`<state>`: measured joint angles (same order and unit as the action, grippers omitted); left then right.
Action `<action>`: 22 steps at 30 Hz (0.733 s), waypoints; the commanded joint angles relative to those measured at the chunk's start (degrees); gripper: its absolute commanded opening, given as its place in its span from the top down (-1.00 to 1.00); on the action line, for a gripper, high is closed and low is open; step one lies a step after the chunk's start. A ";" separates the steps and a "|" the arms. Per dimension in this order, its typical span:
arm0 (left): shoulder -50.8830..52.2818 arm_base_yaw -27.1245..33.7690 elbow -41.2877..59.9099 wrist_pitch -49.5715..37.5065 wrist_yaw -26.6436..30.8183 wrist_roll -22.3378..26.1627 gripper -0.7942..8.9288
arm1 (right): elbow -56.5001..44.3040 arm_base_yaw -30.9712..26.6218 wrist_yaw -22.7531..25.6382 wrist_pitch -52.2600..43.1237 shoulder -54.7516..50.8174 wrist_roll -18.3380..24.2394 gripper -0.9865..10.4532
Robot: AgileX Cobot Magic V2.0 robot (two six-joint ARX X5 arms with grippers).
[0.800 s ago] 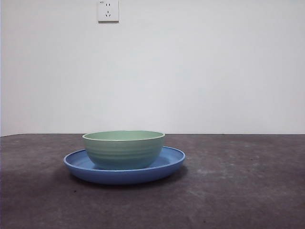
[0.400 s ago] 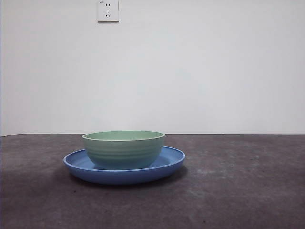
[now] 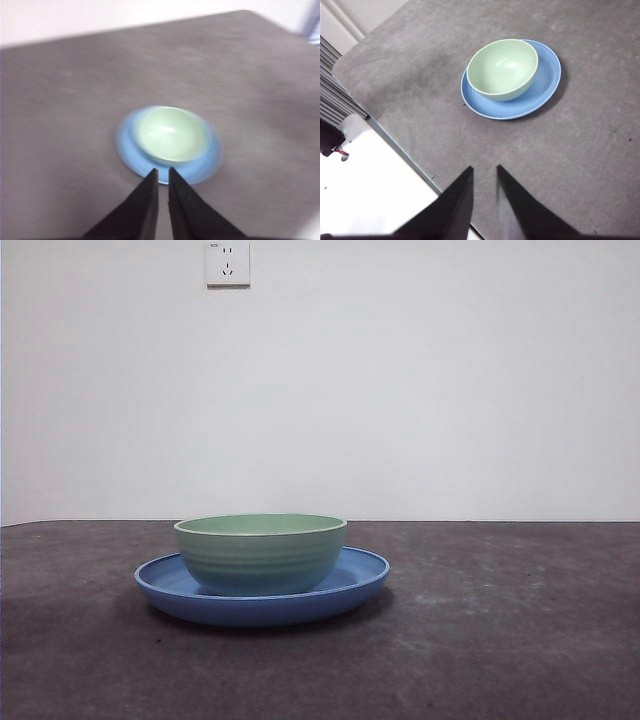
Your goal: Place the green bowl on the blue plate
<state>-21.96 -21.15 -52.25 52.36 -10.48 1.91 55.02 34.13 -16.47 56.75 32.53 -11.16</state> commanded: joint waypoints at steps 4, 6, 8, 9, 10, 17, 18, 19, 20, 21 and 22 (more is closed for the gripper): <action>5.51 10.45 17.20 -17.64 0.11 10.60 0.77 | 0.48 0.39 -0.02 -0.61 0.22 0.02 0.71; 7.89 12.52 24.17 -23.74 0.13 9.84 0.77 | 0.48 0.39 -0.02 -0.61 0.22 0.00 0.71; 10.16 14.08 30.77 -29.55 0.13 7.67 0.77 | 0.48 0.39 -0.02 -0.59 0.22 0.02 0.71; 11.13 14.73 33.33 -31.95 0.15 6.69 0.77 | 0.48 0.39 -0.02 -0.61 0.22 0.02 0.71; 12.22 15.45 35.93 -34.36 0.22 5.60 0.77 | 0.48 0.39 -0.02 -0.59 0.22 0.02 0.71; 18.10 18.73 44.96 -37.20 7.72 -2.60 0.77 | 0.48 0.39 -0.02 -0.61 0.22 0.02 0.71; 18.67 18.95 45.38 -36.87 9.14 -3.30 0.77 | 0.48 0.39 -0.02 -0.61 0.22 0.00 0.71; 19.21 19.08 45.81 -36.92 10.10 -3.80 0.77 | 0.48 0.39 -0.02 -0.59 0.22 0.02 0.71; 19.76 19.26 46.14 -36.94 10.73 -3.93 0.77 | 0.48 0.39 -0.02 -0.61 0.22 0.02 0.71; 20.11 19.39 46.36 -36.94 10.78 -3.89 0.77 | 0.48 0.39 -0.02 -0.59 0.22 0.00 0.71; 20.55 19.56 46.62 -36.92 10.78 -3.89 0.77 | 0.48 0.39 -0.02 -0.61 0.22 0.00 0.71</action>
<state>-1.65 -1.69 -5.93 16.21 0.10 -0.82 55.02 34.13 -16.47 56.73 32.53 -11.18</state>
